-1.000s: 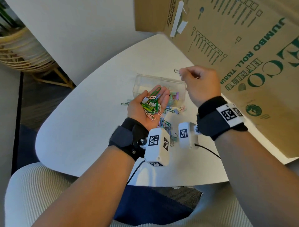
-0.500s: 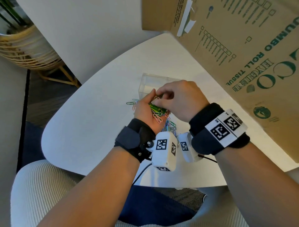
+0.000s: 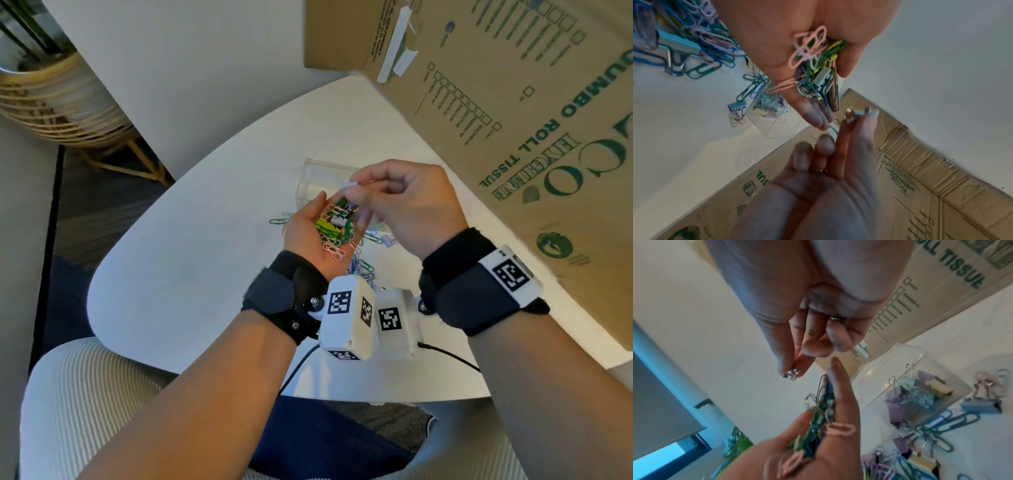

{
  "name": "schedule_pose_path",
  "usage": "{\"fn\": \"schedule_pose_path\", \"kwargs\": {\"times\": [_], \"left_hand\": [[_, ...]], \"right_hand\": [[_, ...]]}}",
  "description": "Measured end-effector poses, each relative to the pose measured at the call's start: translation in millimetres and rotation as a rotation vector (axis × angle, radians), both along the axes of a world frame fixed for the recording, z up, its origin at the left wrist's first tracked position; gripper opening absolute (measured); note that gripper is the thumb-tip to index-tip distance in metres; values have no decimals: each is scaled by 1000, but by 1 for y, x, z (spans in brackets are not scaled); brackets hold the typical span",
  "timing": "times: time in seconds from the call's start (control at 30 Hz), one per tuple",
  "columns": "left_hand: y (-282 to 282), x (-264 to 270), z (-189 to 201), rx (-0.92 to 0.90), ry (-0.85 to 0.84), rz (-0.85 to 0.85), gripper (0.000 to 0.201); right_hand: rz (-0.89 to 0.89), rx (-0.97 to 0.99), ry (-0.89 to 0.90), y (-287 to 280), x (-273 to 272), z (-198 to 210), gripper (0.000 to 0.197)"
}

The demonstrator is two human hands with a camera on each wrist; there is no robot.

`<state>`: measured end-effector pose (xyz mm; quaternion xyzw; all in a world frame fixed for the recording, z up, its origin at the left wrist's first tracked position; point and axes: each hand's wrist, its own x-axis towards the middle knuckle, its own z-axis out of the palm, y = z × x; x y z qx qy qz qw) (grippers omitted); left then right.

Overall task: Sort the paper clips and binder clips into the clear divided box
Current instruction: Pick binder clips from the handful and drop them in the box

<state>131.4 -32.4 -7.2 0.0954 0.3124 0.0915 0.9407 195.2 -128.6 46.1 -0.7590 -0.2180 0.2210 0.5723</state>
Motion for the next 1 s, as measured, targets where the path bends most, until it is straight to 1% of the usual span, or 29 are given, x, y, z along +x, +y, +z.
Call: {"fn": "schedule_pose_path", "kwargs": {"times": [0.03, 0.1, 0.2, 0.33, 0.37, 0.47, 0.5, 0.6, 0.67, 0.7, 0.77, 0.83, 0.9, 1.0], "left_hand": [[1, 0, 0, -9, -3, 2, 40], [2, -1, 0, -27, -12, 11, 41], [2, -3, -3, -60, -17, 14, 40], [-3, -5, -6, -81, 1, 14, 42], [-3, -5, -6, -80, 2, 11, 41], [-3, -4, -2, -71, 2, 7, 40], [-3, -4, -1, -66, 0, 8, 40], [-3, -4, -1, -39, -9, -7, 43], [-6, -6, -4, -14, -20, -28, 45], [-7, -6, -5, -20, -28, -34, 43], [-8, -6, -5, -47, -39, -38, 37], [-8, -5, -8, -64, -38, -37, 32], [-10, -3, -12, -62, -40, -33, 30], [-11, -1, -14, -92, -61, -15, 35]], "right_hand": [[-34, 34, 9, -3, 3, 0, 14], [-121, 39, -32, -9, 12, -4, 14], [-225, -79, -140, -16, 30, -15, 14], [-270, -171, -190, -14, 49, -16, 12], [-255, -220, -205, -12, 53, -14, 13], [-134, -431, -308, -11, 52, -7, 26], [-97, -447, -337, -10, 47, -3, 24], [81, -424, -340, -5, 19, 14, 6], [203, -492, -365, -1, 4, 17, 6], [232, -535, -397, -1, 1, 15, 9], [259, -597, -444, 1, -3, 11, 19], [274, -646, -477, 2, -6, 5, 23], [264, -678, -497, 3, -8, 1, 24], [228, -712, -501, 5, -9, 0, 17]]}}
